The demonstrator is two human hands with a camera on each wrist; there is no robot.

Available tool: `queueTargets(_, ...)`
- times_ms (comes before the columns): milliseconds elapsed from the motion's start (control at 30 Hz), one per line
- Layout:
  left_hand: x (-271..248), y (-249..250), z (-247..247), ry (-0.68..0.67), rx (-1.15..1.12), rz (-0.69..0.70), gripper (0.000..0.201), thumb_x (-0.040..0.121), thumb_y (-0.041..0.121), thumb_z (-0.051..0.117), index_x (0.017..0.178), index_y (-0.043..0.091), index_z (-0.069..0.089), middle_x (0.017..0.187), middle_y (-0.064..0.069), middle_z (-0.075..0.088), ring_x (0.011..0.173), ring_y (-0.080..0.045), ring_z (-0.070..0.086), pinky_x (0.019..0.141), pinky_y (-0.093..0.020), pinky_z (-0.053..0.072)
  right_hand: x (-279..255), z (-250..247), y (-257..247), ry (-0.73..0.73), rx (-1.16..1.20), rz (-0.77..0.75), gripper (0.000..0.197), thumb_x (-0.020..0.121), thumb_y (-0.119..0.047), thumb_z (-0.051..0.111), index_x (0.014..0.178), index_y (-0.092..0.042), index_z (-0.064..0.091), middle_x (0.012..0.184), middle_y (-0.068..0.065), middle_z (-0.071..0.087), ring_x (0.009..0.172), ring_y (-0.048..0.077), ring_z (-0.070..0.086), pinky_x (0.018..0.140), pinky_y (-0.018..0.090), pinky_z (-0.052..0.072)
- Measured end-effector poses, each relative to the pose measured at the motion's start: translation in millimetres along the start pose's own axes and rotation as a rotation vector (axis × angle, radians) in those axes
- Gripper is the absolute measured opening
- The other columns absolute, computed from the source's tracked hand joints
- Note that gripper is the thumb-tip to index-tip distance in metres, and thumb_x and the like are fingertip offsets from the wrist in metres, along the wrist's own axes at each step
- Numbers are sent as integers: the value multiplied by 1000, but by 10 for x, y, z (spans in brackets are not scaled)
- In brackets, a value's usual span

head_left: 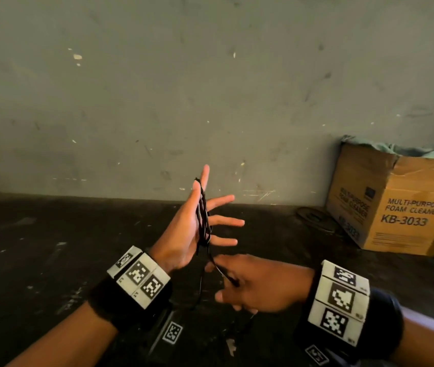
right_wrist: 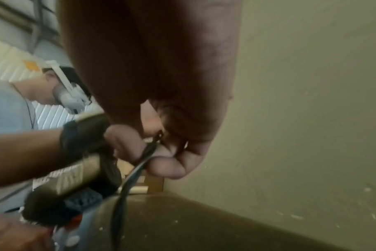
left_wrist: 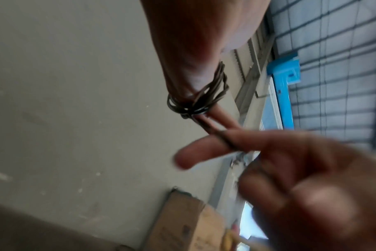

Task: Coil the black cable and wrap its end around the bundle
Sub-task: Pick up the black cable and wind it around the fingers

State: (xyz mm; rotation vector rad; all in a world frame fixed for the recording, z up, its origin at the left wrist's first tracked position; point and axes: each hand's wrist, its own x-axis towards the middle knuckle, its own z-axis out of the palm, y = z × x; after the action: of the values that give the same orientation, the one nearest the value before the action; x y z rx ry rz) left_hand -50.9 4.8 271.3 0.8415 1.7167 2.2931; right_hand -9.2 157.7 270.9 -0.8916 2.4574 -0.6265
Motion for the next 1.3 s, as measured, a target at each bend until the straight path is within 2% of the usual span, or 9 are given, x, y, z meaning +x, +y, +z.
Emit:
queueTargets(167, -174, -288, 25, -147, 645, 32, 76, 70, 85, 20, 141, 60, 5, 123, 7, 64, 96, -18, 69, 80, -46, 58, -112, -221, -179, -2, -119, -74, 22, 93, -17, 54, 107, -1, 62, 85, 8, 64, 65, 6, 54, 58, 13, 46)
queueTargets(300, -295, -314, -13, -282, 610, -237, 99, 64, 91, 15, 135, 29, 43, 66, -4, 70, 42, -14, 56, 45, -26, 49, -327, -591, -297, 51, -124, -52, 17, 90, -19, 60, 103, -10, 67, 77, -3, 63, 62, 2, 55, 57, 20, 49)
queueTargets(367, -343, -277, -20, -372, 510, -334, 93, 57, 94, 19, 126, 38, 44, 85, -22, 64, 41, -17, 49, 38, -16, 40, -440, -844, -315, 217, -220, -108, 14, 87, -21, 63, 96, -12, 71, 73, -10, 65, 60, -1, 57, 59, 14, 47)
queueTargets(533, -437, -159, 81, -558, 19, -307, 85, 67, 86, 29, 144, 51, 19, 102, -17, 60, 46, -7, 55, 31, -15, 36, -377, -1105, -44, 561, -410, -230, 20, 85, -31, 63, 79, -14, 71, 56, -7, 58, 50, 5, 47, 51, 21, 38)
queueTargets(733, -309, 153, 183, -380, -327, -186, 75, 72, 81, 20, 142, 54, 21, 121, -27, 61, 62, -28, 68, 38, -29, 55, -98, -436, 467, 523, -360, -192, 25, 97, -25, 45, 88, -12, 65, 70, -10, 58, 58, -5, 54, 57, 9, 39)
queueTargets(933, -64, 245, 98, -31, -38, -81, 62, 83, 60, 31, 142, 57, 11, 119, -18, 66, 65, -26, 70, 40, -30, 56, -21, 191, 183, 254, -162, -187, 23, 99, -28, 39, 107, -17, 58, 73, -10, 54, 64, 1, 54, 63, 21, 47)
queueTargets(1133, -78, 75, 36, -40, 571, -88, 60, 81, 64, 23, 136, 63, -2, 116, -2, 61, 66, -15, 71, 49, -28, 55, -205, 5, -228, 251, -212, -253, 17, 96, -20, 49, 101, -11, 63, 69, -16, 51, 60, -5, 52, 60, 11, 40)
queueTargets(1233, -215, -77, 13, -191, 578, -252, 76, 78, 71, 11, 141, 35, 32, 75, -4, 68, 37, -5, 52, 35, -17, 37, -373, -386, -370, 313, -297, -246, 12, 92, -18, 56, 93, -12, 67, 64, -16, 50, 58, -8, 53, 54, 11, 38)
queueTargets(1300, -318, -151, 6, -309, 490, -375, 90, 69, 84, 6, 104, 18, 57, 62, -23, 63, 34, -8, 42, 35, -15, 30, -456, -630, -390, 331, -335, -216, 10, 88, -22, 61, 90, -15, 68, 65, -14, 54, 58, -6, 53, 54, 11, 39)
